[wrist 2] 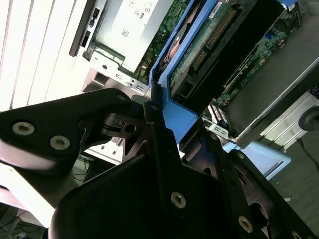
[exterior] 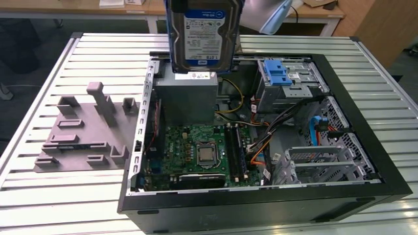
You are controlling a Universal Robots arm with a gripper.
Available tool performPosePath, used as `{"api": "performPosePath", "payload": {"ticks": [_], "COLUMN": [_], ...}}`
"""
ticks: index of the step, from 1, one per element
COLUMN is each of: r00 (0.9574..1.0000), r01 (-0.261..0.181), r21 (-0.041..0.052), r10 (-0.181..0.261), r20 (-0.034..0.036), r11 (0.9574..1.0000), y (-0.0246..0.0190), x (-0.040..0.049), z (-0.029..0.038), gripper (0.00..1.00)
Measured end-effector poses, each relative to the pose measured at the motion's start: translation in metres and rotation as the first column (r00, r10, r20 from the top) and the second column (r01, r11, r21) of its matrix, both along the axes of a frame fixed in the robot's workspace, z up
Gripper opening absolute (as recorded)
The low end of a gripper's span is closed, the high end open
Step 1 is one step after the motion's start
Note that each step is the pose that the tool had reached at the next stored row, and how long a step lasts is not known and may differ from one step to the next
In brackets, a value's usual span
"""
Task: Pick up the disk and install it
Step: 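Pick up the disk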
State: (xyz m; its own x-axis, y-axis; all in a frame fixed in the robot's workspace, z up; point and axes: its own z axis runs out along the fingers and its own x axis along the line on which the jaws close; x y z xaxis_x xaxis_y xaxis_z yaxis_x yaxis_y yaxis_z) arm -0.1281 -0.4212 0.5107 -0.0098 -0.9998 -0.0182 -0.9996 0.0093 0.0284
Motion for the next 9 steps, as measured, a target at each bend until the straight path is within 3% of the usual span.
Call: {"api": "performPosePath", "payload": {"ticks": [5,9], "r00": [1.0000,1.0000], "r01": [0.000,0.000], "r21": [0.0001,0.0001], "r10": [0.000,0.000], "r20": [-0.0001,-0.0001], "r11": [1.0000,1.0000], "y": [-0.0006,-0.0028], "x": [0.0166,0.0206], "z": [0.0000,0.0000], "gripper": [0.36,0.36]}}
